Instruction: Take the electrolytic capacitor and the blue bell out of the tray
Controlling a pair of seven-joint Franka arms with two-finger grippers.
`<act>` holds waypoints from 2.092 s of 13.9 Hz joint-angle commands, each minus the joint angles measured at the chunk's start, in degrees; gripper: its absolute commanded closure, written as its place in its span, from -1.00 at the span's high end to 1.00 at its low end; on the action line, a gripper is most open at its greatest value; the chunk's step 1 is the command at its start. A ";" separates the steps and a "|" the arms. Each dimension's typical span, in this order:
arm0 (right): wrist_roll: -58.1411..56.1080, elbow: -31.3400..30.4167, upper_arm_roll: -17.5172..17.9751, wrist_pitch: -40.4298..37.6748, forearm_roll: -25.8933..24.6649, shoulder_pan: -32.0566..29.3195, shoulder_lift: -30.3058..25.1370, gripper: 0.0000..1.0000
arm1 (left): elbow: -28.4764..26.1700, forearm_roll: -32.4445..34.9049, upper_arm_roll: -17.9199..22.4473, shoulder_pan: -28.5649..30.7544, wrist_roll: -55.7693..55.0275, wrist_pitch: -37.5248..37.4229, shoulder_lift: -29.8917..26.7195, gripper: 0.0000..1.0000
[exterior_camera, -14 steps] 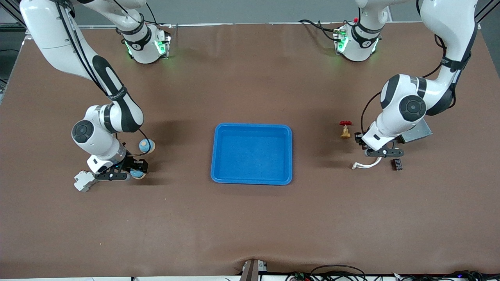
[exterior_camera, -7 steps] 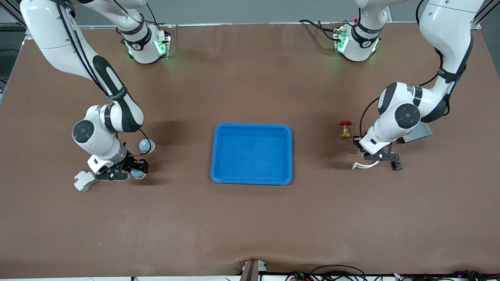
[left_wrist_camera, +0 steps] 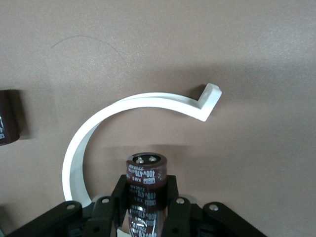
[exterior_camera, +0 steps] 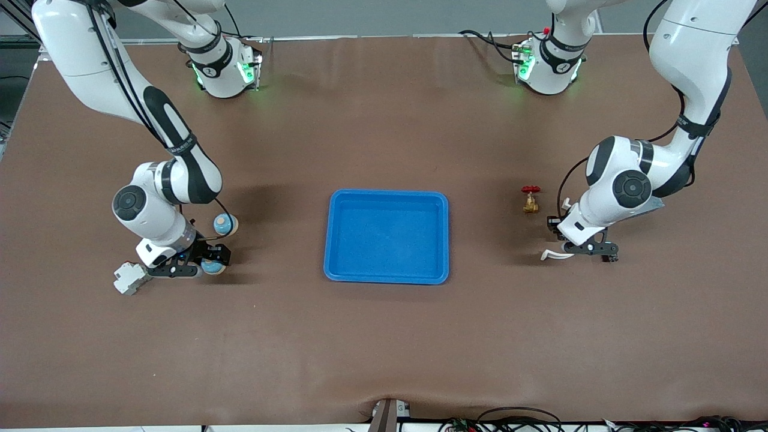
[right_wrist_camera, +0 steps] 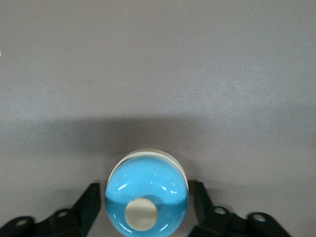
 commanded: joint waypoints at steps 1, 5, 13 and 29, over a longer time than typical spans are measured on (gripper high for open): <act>-0.52 0.05 1.33 0.21 1.20 -1.15 -0.06 1.00 | 1.79 1.40 -0.15 0.08 0.12 0.34 1.22 -1.00; -0.61 0.23 1.94 -4.62 1.20 -1.24 -3.57 1.00 | 2.76 1.49 -0.06 0.00 -0.06 0.34 2.45 -1.00; -0.87 5.22 1.77 -25.06 1.02 -0.89 -14.03 1.00 | 2.76 1.84 -0.06 0.00 -0.14 0.34 3.50 -1.00; -3.68 19.83 1.33 -53.59 0.15 -7.30 -25.81 1.00 | 3.20 1.14 -0.85 5.09 4.06 -7.65 -3.25 1.00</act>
